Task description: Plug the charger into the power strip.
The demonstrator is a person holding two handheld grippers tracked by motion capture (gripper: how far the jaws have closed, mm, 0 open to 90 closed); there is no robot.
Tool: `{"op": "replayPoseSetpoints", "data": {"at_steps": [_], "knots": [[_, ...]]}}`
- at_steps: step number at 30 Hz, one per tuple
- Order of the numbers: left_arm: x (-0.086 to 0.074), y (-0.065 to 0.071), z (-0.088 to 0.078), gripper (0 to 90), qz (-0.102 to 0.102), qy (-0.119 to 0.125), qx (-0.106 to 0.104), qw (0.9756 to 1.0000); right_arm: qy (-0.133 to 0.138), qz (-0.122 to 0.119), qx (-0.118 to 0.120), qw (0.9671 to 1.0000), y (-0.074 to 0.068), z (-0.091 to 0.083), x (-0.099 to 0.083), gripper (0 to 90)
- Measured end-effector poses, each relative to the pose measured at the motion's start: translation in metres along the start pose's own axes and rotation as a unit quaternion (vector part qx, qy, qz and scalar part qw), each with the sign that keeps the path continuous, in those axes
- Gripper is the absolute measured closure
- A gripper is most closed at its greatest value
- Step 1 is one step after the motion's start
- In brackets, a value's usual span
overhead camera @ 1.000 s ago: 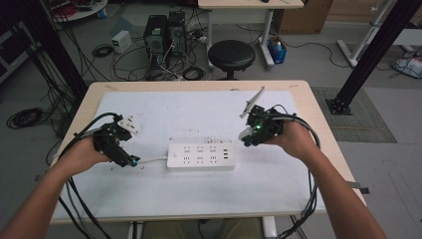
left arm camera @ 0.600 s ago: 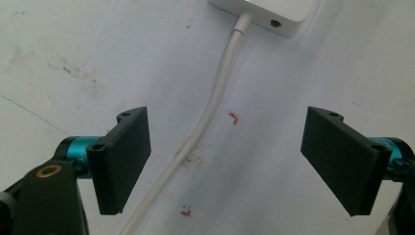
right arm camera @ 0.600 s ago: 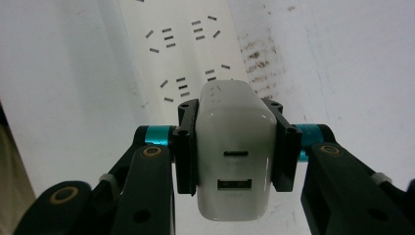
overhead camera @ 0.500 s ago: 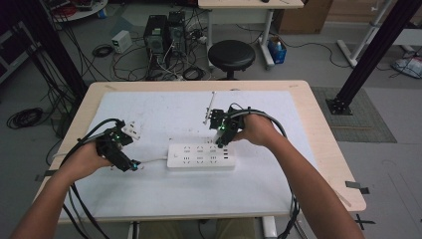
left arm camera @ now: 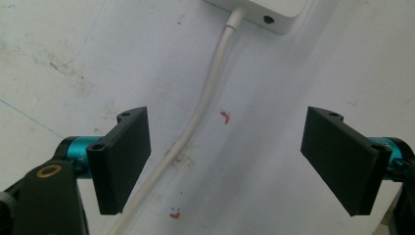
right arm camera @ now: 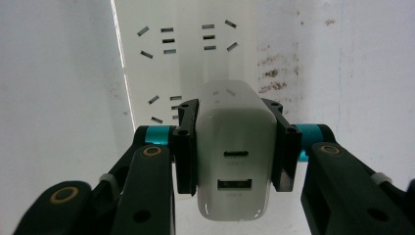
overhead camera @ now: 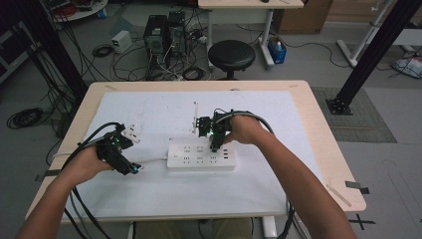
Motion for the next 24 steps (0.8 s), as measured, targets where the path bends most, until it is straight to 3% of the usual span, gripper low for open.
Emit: {"op": "replayPoseSetpoints", "data": {"at_steps": [1, 9, 12, 13, 15, 18, 21, 24], "knots": [[-0.001, -0.001, 0.000, 18.8, 0.007, -0.005, 0.000, 1.0000, -0.004, -0.003, 0.000, 1.0000, -0.001, 0.002, 0.001, 62.0], [-0.002, -0.003, 0.003, 18.7, 0.003, 0.000, -0.005, 1.0000, -0.018, -0.033, 0.003, 0.9993, -0.004, 0.010, 0.007, 62.1], [-0.001, -0.001, 0.004, 18.8, -0.001, 0.007, -0.005, 1.0000, -0.016, -0.059, 0.005, 0.9981, -0.005, 0.011, 0.007, 62.0], [-0.002, -0.002, 0.003, 18.8, 0.005, 0.003, -0.004, 1.0000, -0.023, -0.054, 0.007, 0.9982, -0.005, 0.011, 0.007, 62.0], [-0.002, 0.000, 0.003, 18.7, 0.001, 0.007, -0.007, 1.0000, -0.038, -0.020, 0.007, 0.9991, -0.004, 0.011, 0.010, 62.1], [-0.004, -0.001, 0.003, 18.8, 0.003, 0.002, -0.006, 1.0000, -0.039, -0.007, -0.002, 0.9992, -0.006, 0.013, 0.010, 62.3], [-0.006, -0.001, 0.002, 18.8, -0.001, 0.008, -0.006, 1.0000, -0.051, -0.020, -0.014, 0.9984, -0.008, 0.017, 0.010, 62.4], [-0.005, -0.002, 0.002, 18.8, -0.001, 0.006, -0.007, 1.0000, -0.051, -0.014, -0.004, 0.9986, -0.006, 0.018, 0.011, 62.5]]}}
Point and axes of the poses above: each handheld gripper's, and its own axes: z roughly forward along the jaws, x roughly out of its top, y roughly to its right, the point moved 5 cm from there along z, roughly forward along the jaws
